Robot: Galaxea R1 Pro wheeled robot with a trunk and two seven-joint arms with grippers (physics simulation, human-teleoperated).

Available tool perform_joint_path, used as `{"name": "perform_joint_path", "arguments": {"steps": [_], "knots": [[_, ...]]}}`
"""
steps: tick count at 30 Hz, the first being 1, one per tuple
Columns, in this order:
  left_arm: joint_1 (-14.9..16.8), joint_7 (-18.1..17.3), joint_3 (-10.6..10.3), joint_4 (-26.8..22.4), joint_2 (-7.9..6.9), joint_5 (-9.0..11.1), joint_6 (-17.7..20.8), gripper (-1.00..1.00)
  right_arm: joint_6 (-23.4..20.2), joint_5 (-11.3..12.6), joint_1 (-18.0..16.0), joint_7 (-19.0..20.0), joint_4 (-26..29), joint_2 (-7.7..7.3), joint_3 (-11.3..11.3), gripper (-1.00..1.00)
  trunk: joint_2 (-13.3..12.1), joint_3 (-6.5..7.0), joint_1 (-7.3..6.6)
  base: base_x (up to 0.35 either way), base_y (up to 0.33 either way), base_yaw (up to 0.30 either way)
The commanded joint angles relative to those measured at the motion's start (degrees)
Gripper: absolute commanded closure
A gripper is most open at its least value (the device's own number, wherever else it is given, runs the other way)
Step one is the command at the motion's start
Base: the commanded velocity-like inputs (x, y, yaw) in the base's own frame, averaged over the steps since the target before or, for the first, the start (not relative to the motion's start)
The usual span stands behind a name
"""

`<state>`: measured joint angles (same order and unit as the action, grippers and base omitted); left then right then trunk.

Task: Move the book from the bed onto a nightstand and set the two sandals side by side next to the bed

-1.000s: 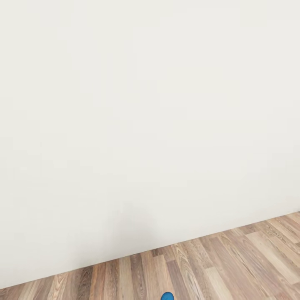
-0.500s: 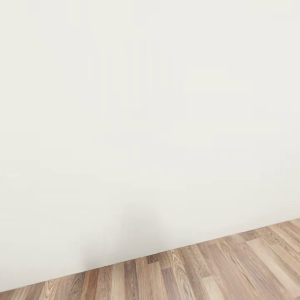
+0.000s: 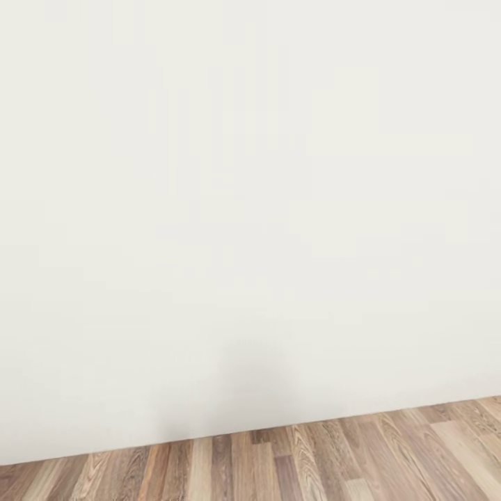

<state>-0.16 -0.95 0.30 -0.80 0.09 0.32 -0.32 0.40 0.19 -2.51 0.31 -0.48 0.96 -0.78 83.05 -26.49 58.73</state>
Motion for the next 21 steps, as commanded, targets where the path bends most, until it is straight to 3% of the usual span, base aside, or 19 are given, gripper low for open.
{"name": "perform_joint_path", "arguments": {"steps": [1,12,21], "knots": [[0.0,-0.1,0.0,-0.1,0.00,0.0,0.0,-1.00,0.0,0.0,0.0,0.0,-0.1,0.00,-0.1,-1.00,0.0,-0.02,0.00,0.002,-0.151,0.182],[0.0,-0.1,0.1,-0.1,-0.03,0.1,0.0,-1.00,0.0,0.1,0.0,0.0,-0.1,0.00,-0.1,-1.00,0.0,0.13,0.00,0.001,-0.119,0.156],[0.0,-0.1,0.1,-0.1,-0.03,0.1,0.0,-1.00,0.0,0.0,0.0,0.0,0.0,0.00,-0.1,-1.00,0.0,0.14,0.00,0.000,-0.028,0.102]]}}
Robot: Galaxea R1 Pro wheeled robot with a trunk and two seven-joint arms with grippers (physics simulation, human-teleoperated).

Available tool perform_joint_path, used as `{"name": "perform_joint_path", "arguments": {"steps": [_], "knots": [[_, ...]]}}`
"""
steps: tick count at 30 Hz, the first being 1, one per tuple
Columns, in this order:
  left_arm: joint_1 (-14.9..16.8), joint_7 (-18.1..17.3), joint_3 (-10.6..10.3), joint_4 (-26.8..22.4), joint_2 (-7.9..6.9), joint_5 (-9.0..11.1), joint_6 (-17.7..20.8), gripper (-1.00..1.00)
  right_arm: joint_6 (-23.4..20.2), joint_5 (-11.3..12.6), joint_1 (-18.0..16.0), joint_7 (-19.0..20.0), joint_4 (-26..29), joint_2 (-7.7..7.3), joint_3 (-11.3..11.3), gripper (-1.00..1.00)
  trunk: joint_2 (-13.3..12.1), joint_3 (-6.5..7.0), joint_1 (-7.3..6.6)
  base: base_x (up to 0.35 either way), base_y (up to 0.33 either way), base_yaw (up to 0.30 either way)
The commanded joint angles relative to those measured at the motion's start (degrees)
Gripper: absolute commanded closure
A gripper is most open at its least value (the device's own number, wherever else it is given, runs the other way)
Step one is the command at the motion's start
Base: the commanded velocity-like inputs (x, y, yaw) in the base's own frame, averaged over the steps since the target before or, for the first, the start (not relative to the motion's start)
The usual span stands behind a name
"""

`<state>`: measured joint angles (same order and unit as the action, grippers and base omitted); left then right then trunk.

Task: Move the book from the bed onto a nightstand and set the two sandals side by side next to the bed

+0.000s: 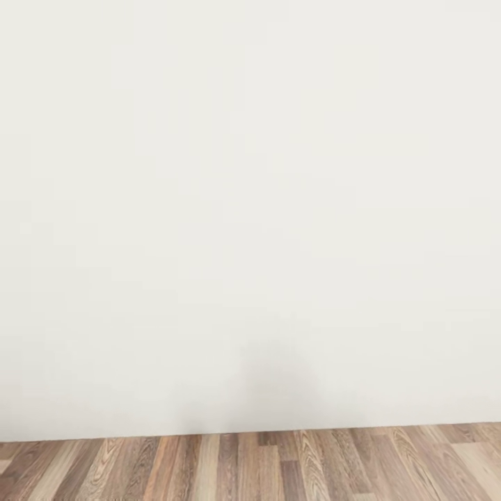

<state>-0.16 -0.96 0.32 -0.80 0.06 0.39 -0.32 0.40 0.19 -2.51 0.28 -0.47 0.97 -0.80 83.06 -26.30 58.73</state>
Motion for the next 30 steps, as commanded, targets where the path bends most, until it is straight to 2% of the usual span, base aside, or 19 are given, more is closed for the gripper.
{"name": "perform_joint_path", "arguments": {"steps": [1,22,30], "knots": [[0.0,-0.1,0.0,-0.1,0.00,0.0,0.0,-1.00,0.0,0.0,0.0,0.0,-0.1,0.00,-0.1,-1.00,0.0,-0.05,0.00,0.000,-0.007,0.095],[0.0,-0.1,0.0,-0.1,-0.14,0.0,0.0,-1.00,0.0,0.0,0.0,0.0,-0.1,0.00,-0.1,-1.00,0.0,-0.05,0.00,0.001,-0.002,0.093],[0.0,-0.1,0.0,-0.1,-0.07,0.0,0.0,-1.00,0.1,0.1,0.0,0.0,0.0,0.00,-0.1,-1.00,0.0,-0.05,0.00,0.068,-0.093,0.106]]}}
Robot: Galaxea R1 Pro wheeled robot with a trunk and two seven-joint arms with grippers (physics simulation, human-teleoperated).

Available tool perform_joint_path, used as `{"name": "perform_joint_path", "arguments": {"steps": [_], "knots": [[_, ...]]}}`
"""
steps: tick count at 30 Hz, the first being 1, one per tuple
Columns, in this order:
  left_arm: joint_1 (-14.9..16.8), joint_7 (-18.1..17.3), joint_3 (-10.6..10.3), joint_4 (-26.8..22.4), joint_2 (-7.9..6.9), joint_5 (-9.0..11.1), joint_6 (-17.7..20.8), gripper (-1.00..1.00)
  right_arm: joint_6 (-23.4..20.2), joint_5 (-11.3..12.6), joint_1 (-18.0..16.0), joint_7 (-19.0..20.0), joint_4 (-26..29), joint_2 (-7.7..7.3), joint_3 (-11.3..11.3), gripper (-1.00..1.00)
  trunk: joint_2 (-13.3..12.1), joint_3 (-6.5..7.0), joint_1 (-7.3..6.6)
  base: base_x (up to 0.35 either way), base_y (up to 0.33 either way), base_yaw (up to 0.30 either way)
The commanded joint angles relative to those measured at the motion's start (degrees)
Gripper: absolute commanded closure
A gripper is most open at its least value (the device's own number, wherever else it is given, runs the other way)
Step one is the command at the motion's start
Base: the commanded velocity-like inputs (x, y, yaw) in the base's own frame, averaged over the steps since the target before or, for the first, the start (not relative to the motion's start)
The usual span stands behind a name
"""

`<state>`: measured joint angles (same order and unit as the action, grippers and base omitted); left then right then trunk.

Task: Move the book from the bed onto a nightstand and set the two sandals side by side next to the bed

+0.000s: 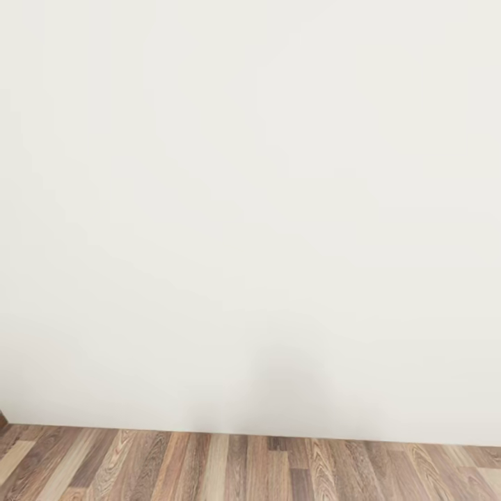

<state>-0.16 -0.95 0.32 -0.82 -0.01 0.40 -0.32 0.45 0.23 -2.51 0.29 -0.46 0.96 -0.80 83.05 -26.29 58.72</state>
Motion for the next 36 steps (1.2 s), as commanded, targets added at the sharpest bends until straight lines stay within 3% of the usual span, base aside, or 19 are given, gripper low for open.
{"name": "perform_joint_path", "arguments": {"steps": [1,36], "knots": [[0.0,-0.1,0.0,-0.1,0.00,0.0,0.0,-1.00,0.0,0.0,0.0,0.0,0.0,0.00,-0.1,-1.00,0.0,-0.05,0.01,0.089,-0.128,0.127],[0.0,-0.1,0.1,-0.1,0.01,0.0,0.0,-1.00,0.1,0.0,0.0,0.0,-0.1,0.00,-0.1,-1.00,0.0,-0.05,0.01,0.068,-0.140,0.141]]}}
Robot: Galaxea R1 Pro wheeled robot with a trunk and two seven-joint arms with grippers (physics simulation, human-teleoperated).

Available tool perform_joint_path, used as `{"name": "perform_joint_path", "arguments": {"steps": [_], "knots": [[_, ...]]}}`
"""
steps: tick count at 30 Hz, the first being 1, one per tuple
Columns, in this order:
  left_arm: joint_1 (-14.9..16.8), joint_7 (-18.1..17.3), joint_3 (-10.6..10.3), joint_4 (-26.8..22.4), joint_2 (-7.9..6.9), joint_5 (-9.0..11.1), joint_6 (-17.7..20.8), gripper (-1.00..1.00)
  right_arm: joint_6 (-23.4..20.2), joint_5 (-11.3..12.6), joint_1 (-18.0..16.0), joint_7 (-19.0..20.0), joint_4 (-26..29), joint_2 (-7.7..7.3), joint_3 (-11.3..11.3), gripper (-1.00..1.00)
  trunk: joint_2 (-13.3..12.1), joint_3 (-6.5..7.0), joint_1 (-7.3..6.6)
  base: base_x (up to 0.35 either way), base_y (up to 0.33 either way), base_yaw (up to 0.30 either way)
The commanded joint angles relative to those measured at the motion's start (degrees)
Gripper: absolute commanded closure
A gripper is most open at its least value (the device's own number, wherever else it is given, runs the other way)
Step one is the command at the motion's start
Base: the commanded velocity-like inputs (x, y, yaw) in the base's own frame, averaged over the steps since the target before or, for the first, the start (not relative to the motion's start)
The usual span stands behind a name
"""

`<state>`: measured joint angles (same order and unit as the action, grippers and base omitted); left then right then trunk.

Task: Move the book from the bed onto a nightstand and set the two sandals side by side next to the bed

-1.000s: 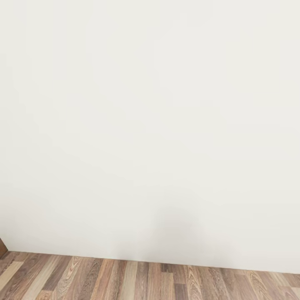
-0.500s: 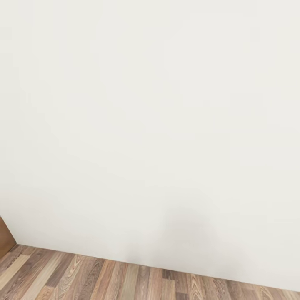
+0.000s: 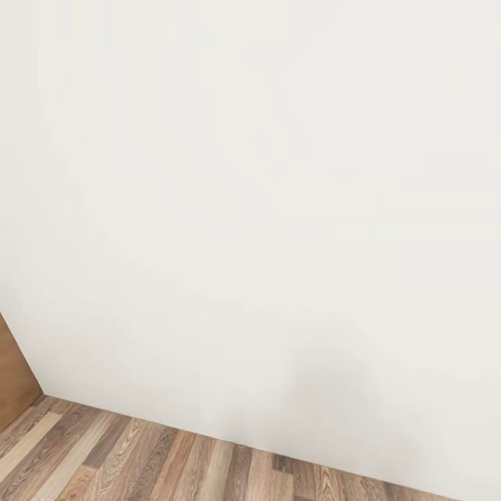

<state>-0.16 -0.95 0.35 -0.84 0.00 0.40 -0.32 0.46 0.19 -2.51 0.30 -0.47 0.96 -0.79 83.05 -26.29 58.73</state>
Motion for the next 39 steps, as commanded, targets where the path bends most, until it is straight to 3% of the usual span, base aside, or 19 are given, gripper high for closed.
{"name": "perform_joint_path", "arguments": {"steps": [1,39], "knots": [[0.0,-0.1,0.0,-0.1,0.00,0.0,0.0,-1.00,0.1,0.0,0.0,0.0,-0.1,0.00,-0.1,-1.00,0.0,-0.05,0.00,0.003,-0.137,0.136],[0.0,-0.1,0.0,-0.1,0.00,0.0,-0.3,-1.00,0.1,0.1,0.0,0.0,-0.1,0.00,-0.1,-1.00,0.0,-0.05,0.00,0.000,-0.081,0.135]]}}
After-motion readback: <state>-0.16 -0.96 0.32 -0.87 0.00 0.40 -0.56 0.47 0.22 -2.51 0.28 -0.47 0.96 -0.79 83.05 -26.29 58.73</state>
